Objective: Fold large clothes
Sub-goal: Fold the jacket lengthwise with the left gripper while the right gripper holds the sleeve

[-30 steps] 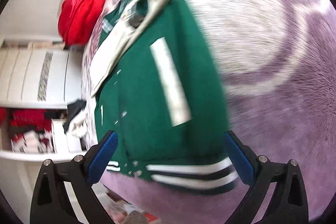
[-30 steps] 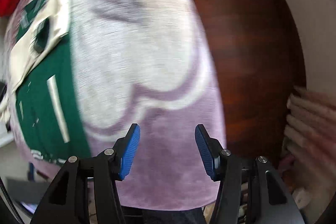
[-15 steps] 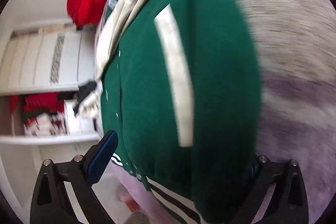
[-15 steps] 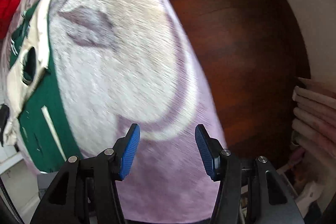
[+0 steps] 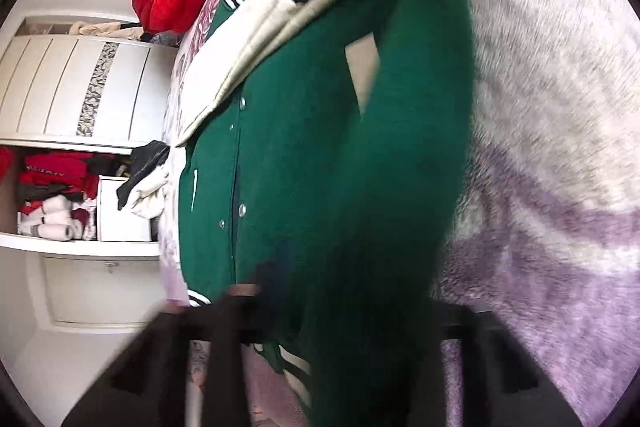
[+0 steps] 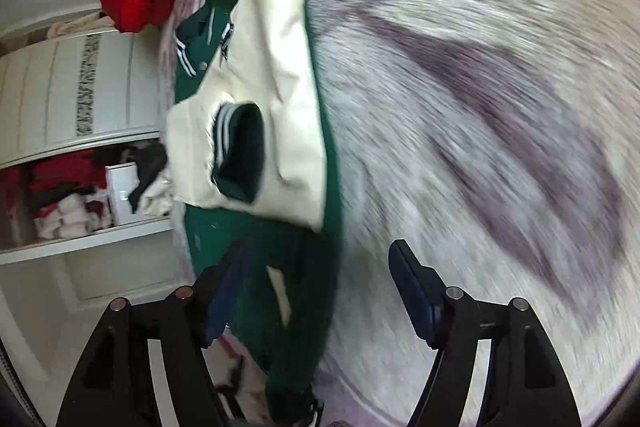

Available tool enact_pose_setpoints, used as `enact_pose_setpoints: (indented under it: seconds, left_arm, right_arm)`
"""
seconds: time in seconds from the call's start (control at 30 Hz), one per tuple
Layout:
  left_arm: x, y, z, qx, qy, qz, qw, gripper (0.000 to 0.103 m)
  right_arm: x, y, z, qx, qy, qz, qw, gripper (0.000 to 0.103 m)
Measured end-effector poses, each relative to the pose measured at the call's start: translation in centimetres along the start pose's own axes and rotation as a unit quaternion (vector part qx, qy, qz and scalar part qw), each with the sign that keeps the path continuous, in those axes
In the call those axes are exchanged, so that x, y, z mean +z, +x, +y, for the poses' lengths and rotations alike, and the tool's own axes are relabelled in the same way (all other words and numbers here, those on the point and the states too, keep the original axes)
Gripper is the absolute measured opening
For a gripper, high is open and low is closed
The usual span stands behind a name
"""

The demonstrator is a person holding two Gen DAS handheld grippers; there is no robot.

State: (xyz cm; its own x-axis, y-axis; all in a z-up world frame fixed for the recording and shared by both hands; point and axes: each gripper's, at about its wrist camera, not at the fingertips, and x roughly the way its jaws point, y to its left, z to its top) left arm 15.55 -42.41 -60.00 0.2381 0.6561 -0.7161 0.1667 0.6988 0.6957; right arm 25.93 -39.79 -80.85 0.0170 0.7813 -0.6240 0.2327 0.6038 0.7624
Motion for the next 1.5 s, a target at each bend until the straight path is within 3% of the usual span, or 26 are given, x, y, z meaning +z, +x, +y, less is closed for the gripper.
enact_pose_setpoints:
  seconds: [0.17,0.23,0.3,0.33,0.43,0.5,0.67,0.77,0.97,1.07,1.17,1.23,1.27,1.33,1.4,1.43,1.5]
  left_arm:
    - [0.0,-0.7,1.3,-0.028,-0.014,-0.007,0.9995,0.012]
    - [0.0,-0.4,2.6,-0.037,-0.019,-0.008,0.9991,0.012]
    - [-0.1,-0.3,3.6,-0.045,-0.023,-0.013,0.9987,0.012]
    - [-0.1,-0.2,4.2,-0.051,-0.029,-0.013,0.9982,0.011]
    - [-0.1,0.0,6.5,-0.072,-0.052,-0.015,0.9959,0.010]
    - [-0.3,0.1,8.9,-0.092,-0.078,-0.019,0.9926,0.010]
    - [-1.4,0.8,15.0,-0.136,-0.119,-0.044,0.9826,0.009]
    - [-2.7,2.3,20.7,-0.179,-0.150,-0.047,0.9712,0.009]
    - [-6.0,8.9,31.3,-0.216,-0.221,-0.022,0.9507,0.009]
    - [-7.8,15.1,35.7,-0.252,-0.267,0.010,0.9301,0.014]
    - [-10.1,22.6,38.3,-0.306,-0.301,0.054,0.9015,0.016]
    - [-11.5,27.6,38.5,-0.347,-0.303,0.085,0.8834,0.023]
    - [-12.4,30.2,38.6,-0.373,-0.313,0.101,0.8675,0.026]
    - [-13.9,33.6,39.0,-0.425,-0.323,0.119,0.8369,0.039]
    - [-15.7,36.1,39.8,-0.463,-0.349,0.135,0.8033,0.043]
    - [-16.6,36.9,40.4,-0.471,-0.358,0.140,0.7941,0.043]
    - [-18.4,38.1,41.4,-0.487,-0.374,0.148,0.7754,0.044]
  right_arm:
    - [4.7,4.6,0.6,0.060,0.023,0.024,0.998,0.081]
    - [5.7,6.7,1.5,0.071,0.028,0.039,0.996,0.087]
    - [6.3,8.8,2.9,0.069,0.023,0.051,0.996,0.087]
    - [6.5,10.0,3.9,0.050,0.015,0.055,0.997,0.085]
    - [6.5,11.9,6.7,-0.018,0.002,0.044,0.999,0.029]
    - [6.2,11.6,8.6,-0.040,0.003,0.031,0.999,0.018]
    - [5.2,9.6,17.9,-0.084,-0.047,0.011,0.995,0.013]
    - [4.8,9.8,24.6,-0.117,-0.066,0.005,0.991,0.013]
    - [4.4,16.4,38.8,-0.192,-0.084,0.000,0.978,0.013]
    - [4.5,23.1,44.8,-0.232,-0.093,0.015,0.968,0.013]
    - [4.8,31.1,48.1,-0.277,-0.101,0.034,0.955,0.016]
    - [5.1,37.5,49.7,-0.312,-0.110,0.063,0.942,0.020]
    - [5.2,39.5,49.6,-0.323,-0.108,0.071,0.938,0.030]
    - [5.2,44.4,50.3,-0.350,-0.114,0.092,0.925,0.039]
    - [5.0,46.9,50.9,-0.374,-0.118,0.100,0.914,0.051]
    - [4.8,47.1,50.9,-0.376,-0.121,0.102,0.913,0.061]
    - [4.3,47.4,51.9,-0.363,-0.131,0.104,0.917,0.066]
